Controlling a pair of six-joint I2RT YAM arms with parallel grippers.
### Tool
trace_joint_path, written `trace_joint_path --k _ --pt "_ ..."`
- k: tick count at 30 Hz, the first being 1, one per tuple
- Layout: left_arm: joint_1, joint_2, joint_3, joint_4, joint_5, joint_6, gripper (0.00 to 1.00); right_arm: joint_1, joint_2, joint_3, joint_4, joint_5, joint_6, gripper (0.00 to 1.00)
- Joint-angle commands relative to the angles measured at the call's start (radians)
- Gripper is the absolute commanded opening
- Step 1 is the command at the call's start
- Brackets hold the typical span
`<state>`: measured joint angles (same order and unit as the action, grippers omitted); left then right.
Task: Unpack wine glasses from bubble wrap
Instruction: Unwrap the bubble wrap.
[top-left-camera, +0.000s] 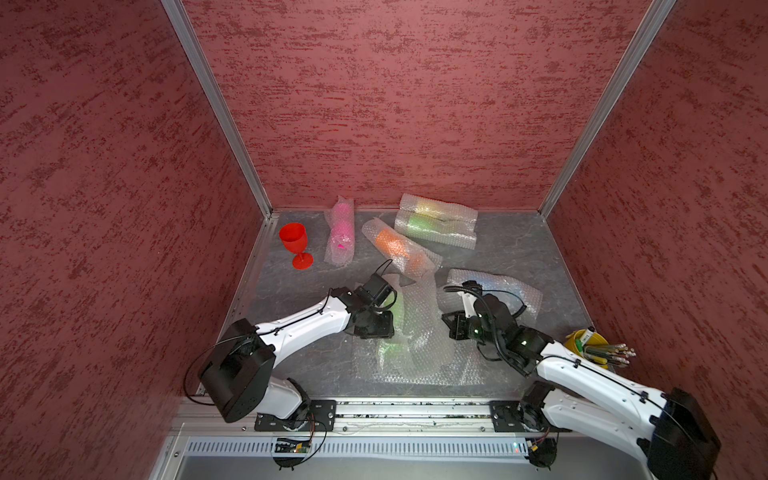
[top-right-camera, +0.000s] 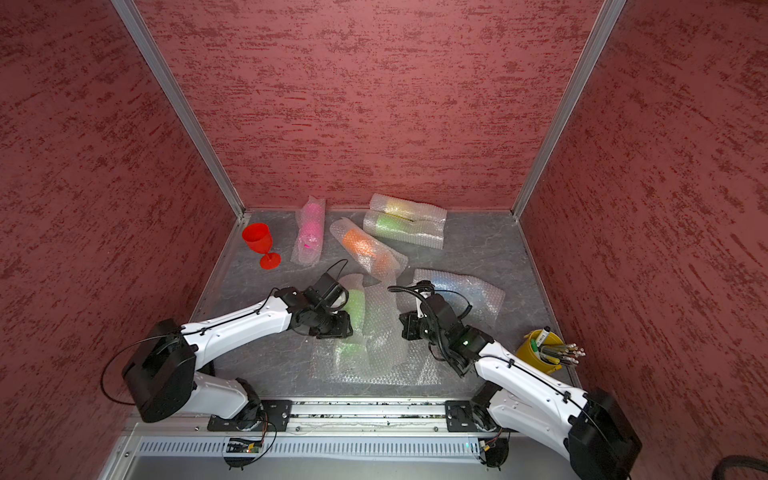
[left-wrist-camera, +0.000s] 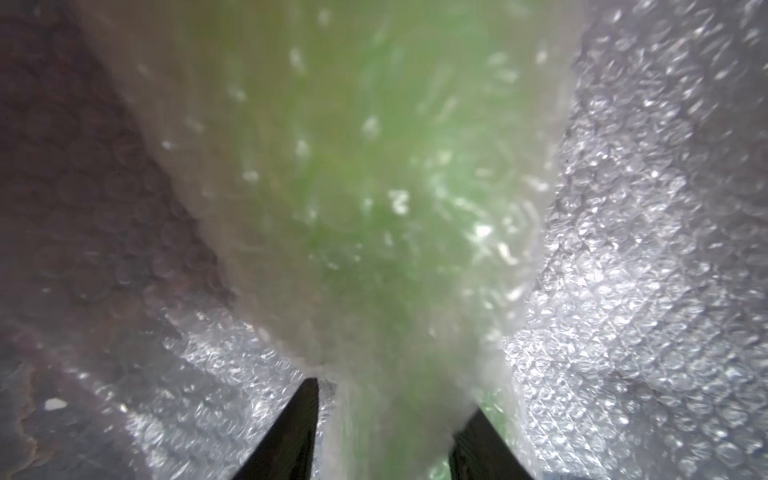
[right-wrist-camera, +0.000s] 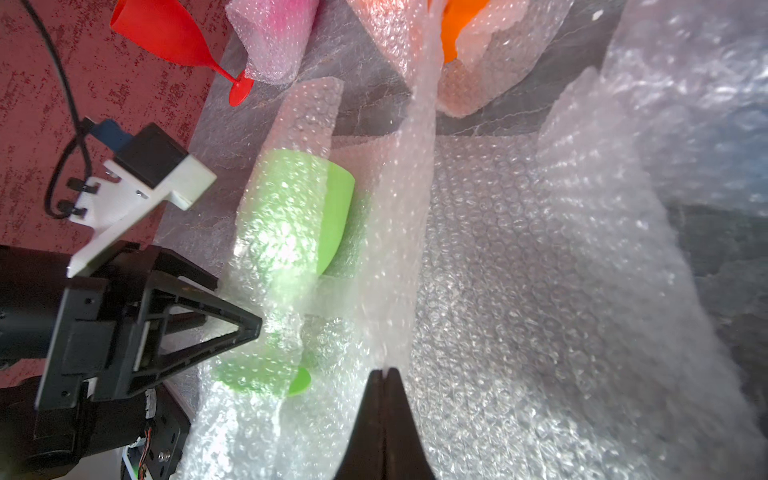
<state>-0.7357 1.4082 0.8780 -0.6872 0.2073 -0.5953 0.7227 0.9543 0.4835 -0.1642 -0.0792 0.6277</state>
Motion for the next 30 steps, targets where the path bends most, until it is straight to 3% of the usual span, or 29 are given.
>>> trace_joint_path --k 1,19,26,30 --pt "0.004 -0.059 -0.003 0.041 0.011 0.003 0.43 -0.003 -0.028 0.028 -0.029 0.041 -0.02 0.0" --pt "-0.042 -0.086 -0.001 0.044 -0.024 -0.011 0.4 -0.003 -0.11 0.029 -0.129 0.115 -0.035 0.0" --pt "0.01 -0.14 0.015 -0.027 -0.013 -0.034 0.73 -0.003 -0.09 0.019 -0.109 0.105 -0.026 0.0" --pt "0.004 -0.156 0.03 -0.007 0.057 -0.047 0.77 -0.004 -0.087 -0.018 -0.047 0.06 0.008 0.0"
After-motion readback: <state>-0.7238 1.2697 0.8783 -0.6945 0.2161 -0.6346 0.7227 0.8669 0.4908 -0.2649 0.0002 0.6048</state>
